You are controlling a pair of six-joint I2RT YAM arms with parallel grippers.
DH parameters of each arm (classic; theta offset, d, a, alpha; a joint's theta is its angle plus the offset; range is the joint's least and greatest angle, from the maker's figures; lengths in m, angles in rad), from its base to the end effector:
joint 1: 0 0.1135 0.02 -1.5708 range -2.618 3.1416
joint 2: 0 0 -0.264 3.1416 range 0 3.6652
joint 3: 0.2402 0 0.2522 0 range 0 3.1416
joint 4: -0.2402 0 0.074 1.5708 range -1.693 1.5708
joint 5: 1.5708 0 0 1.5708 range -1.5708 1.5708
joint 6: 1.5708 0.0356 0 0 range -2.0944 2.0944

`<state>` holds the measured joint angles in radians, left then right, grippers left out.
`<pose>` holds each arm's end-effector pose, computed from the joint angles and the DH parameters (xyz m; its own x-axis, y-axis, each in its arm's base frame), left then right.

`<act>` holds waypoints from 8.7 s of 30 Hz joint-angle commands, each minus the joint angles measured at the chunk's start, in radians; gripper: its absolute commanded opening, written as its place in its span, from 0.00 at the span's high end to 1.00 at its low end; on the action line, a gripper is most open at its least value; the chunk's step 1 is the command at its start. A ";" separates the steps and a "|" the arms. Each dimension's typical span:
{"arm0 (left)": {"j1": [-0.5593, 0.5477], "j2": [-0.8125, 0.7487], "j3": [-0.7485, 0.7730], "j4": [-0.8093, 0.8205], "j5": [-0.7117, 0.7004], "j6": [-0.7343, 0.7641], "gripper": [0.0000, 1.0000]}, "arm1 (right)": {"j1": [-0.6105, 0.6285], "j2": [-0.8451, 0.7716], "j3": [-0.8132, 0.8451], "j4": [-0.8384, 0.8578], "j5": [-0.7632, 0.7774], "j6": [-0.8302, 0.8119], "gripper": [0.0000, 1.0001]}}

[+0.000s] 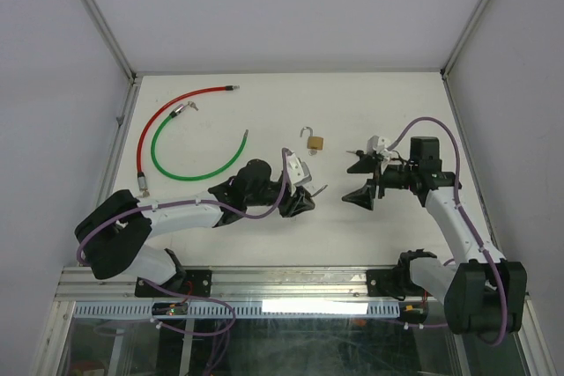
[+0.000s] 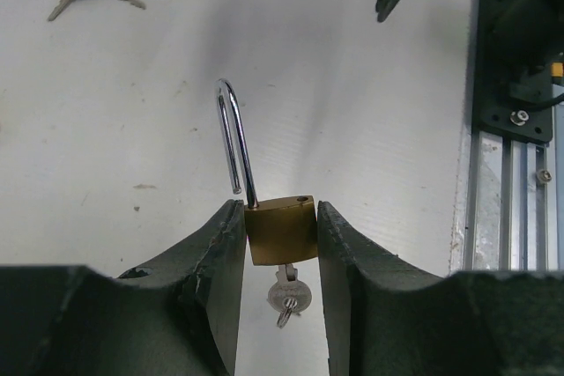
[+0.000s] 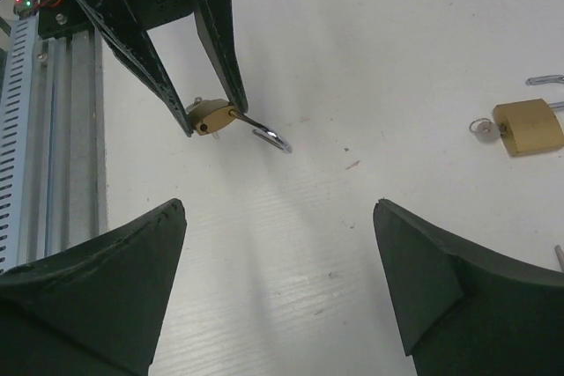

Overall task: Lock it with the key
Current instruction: Pick up the lock from the center of the board, then lock the lock.

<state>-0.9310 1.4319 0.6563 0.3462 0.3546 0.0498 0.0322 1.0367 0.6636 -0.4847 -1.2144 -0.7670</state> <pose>0.1680 -0.2464 0.2016 -0.2014 0.3488 -0.9153 0.9520 0.2896 -0.0991 0.1909 0.0395 0.2419 -0.1113 -0.2458 -0.9629 -0.9739 0.2200 0.0565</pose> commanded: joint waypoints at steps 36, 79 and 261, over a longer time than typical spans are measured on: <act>-0.011 0.030 0.033 0.181 0.341 0.042 1.00 | 0.191 0.078 0.019 -0.157 -0.049 -0.360 0.68; 0.180 -0.226 -0.254 0.576 0.093 -0.411 0.14 | 0.179 0.039 0.143 -0.318 -0.023 -0.316 1.00; 0.014 0.163 -0.228 1.056 0.329 -0.147 1.00 | 0.289 0.110 0.085 -0.344 -0.088 -0.439 1.00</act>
<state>-0.9146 1.6447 0.4156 1.1767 0.6632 -0.0937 0.2836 1.1328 0.7624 -0.8635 -1.2465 -1.1770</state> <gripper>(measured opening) 0.127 0.026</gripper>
